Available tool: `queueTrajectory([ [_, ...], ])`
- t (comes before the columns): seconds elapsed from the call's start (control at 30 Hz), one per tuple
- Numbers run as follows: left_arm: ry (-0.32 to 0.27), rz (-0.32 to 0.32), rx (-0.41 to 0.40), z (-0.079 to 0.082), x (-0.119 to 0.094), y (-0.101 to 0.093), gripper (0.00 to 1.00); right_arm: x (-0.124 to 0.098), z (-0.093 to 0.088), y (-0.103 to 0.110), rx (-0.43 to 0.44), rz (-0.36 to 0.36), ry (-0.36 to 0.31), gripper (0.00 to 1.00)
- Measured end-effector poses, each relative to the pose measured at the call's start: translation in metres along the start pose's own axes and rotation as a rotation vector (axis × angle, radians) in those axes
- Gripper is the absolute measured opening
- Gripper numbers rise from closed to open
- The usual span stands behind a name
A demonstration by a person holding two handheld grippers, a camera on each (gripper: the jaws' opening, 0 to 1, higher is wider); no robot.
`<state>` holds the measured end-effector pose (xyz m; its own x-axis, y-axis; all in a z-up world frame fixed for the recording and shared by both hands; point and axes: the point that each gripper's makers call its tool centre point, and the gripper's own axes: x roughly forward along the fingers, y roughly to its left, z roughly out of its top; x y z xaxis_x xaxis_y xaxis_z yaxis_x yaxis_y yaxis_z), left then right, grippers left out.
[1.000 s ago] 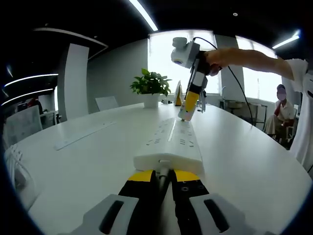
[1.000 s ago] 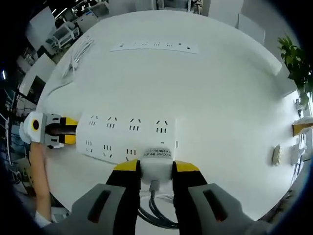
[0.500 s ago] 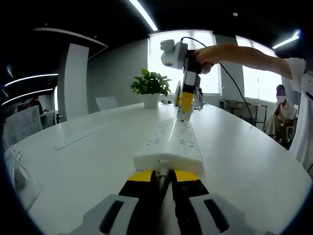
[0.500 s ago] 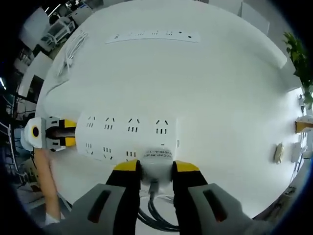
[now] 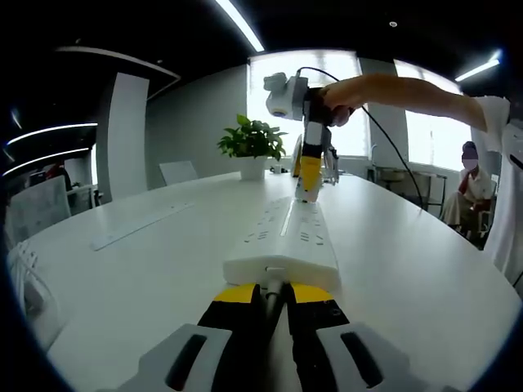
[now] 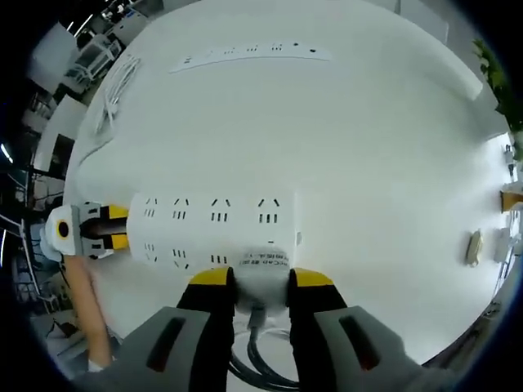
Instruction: Straighten the power strip on the desk, plug the charger into it
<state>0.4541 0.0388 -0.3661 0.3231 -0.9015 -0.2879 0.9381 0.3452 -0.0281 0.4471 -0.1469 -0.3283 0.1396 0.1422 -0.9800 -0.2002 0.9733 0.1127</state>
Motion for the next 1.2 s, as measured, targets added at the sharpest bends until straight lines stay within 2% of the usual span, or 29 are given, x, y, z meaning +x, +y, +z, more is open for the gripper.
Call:
queueTrajectory([
  [0.23, 0.000, 0.001, 0.000, -0.0001, 0.0004, -0.0019, 0.16, 0.0016, -0.0003, 0.0010, 0.001, -0.041, -0.005, 0.23],
  [0.3, 0.000, 0.001, -0.001, -0.0001, 0.0006, -0.0010, 0.16, 0.0020, -0.0010, 0.0013, 0.022, -0.080, -0.013, 0.23],
  [0.37, 0.000, 0.002, -0.001, -0.0001, 0.0008, -0.0006, 0.16, 0.0024, -0.0013, 0.0015, -0.024, -0.134, 0.001, 0.23],
  [0.43, 0.001, 0.003, 0.000, -0.0001, 0.0010, -0.0006, 0.16, 0.0032, 0.0005, 0.0026, -0.024, -0.159, -0.005, 0.23],
  [0.57, 0.001, 0.003, 0.001, 0.0000, 0.0012, -0.0011, 0.16, 0.0031, 0.0013, -0.0012, -0.016, -0.151, 0.000, 0.23],
  [0.63, 0.001, 0.003, 0.001, 0.0000, 0.0013, -0.0009, 0.16, 0.0043, -0.0078, -0.0019, -0.007, -0.154, 0.048, 0.23],
  [0.67, 0.001, 0.002, 0.000, -0.0001, 0.0013, -0.0007, 0.16, 0.0031, -0.0022, -0.0012, -0.019, -0.152, 0.011, 0.23],
  [0.73, 0.001, 0.003, 0.001, -0.0001, 0.0016, -0.0005, 0.16, 0.0036, -0.0014, -0.0024, -0.013, -0.140, 0.009, 0.23],
  [1.03, 0.002, 0.003, -0.001, -0.0005, 0.0021, 0.0005, 0.16, 0.0056, -0.0001, -0.0018, -0.004, -0.108, 0.005, 0.24],
  [1.2, 0.001, 0.000, -0.001, -0.0005, 0.0023, 0.0002, 0.16, 0.0063, 0.0022, -0.0020, -0.006, -0.086, 0.027, 0.24],
])
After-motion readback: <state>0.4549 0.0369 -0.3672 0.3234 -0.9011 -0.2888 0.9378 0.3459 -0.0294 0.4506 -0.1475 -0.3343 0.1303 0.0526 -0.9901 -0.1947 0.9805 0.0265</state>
